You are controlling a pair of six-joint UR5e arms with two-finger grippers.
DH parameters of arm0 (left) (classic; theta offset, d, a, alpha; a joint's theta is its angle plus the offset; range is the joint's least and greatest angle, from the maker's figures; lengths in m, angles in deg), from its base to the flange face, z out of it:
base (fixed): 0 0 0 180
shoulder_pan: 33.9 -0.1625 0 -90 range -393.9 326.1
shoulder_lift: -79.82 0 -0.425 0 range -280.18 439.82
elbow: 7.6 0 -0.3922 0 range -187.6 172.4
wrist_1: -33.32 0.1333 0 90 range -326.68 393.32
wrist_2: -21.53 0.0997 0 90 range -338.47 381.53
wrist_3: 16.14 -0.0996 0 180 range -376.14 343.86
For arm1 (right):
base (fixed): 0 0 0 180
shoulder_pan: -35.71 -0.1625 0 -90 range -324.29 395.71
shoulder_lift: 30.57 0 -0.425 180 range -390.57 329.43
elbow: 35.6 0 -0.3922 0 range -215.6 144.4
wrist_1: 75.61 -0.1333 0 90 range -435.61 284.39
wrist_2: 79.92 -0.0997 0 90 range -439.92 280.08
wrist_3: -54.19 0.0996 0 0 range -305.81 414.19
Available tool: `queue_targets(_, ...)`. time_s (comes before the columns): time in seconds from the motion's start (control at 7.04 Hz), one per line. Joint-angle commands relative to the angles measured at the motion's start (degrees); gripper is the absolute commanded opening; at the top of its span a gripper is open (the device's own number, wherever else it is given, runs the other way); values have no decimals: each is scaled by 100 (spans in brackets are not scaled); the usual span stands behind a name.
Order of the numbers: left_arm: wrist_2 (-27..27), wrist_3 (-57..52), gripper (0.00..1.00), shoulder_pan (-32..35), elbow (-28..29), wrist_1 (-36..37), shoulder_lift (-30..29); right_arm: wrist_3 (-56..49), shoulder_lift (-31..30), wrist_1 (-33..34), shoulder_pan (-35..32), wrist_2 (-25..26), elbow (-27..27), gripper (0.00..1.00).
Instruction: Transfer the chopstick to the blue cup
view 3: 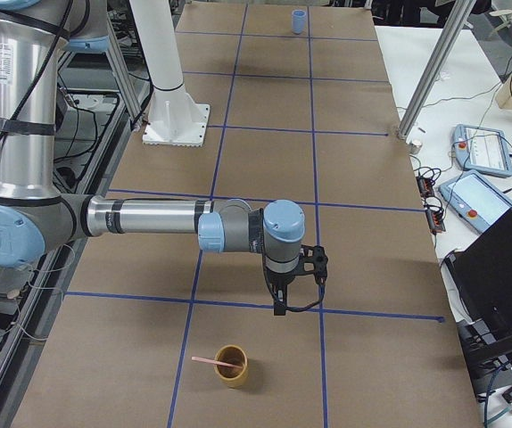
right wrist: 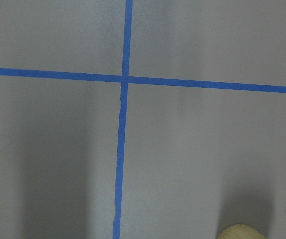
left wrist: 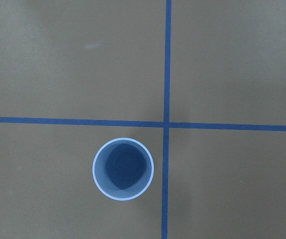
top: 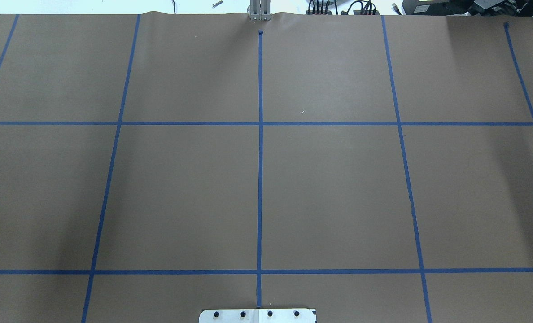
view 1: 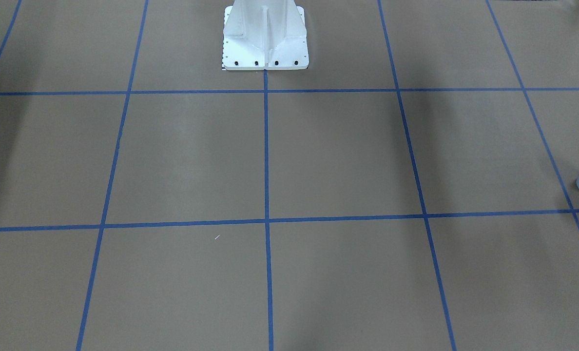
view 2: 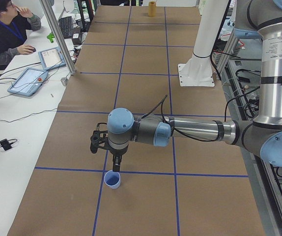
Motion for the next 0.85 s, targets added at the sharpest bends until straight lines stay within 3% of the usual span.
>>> queue_targets(0.0,-12,0,98,-79,-43,0,8,0,0,0,0,-11,-8,100)
queue_targets(0.57,41,-9,98,-80,-149,-78,-97,-44,52,-9,0,-20,-465,100)
queue_targets(0.71,41,43,98,-80,-140,-436,-132,8,148,-9,0,-20,-483,100)
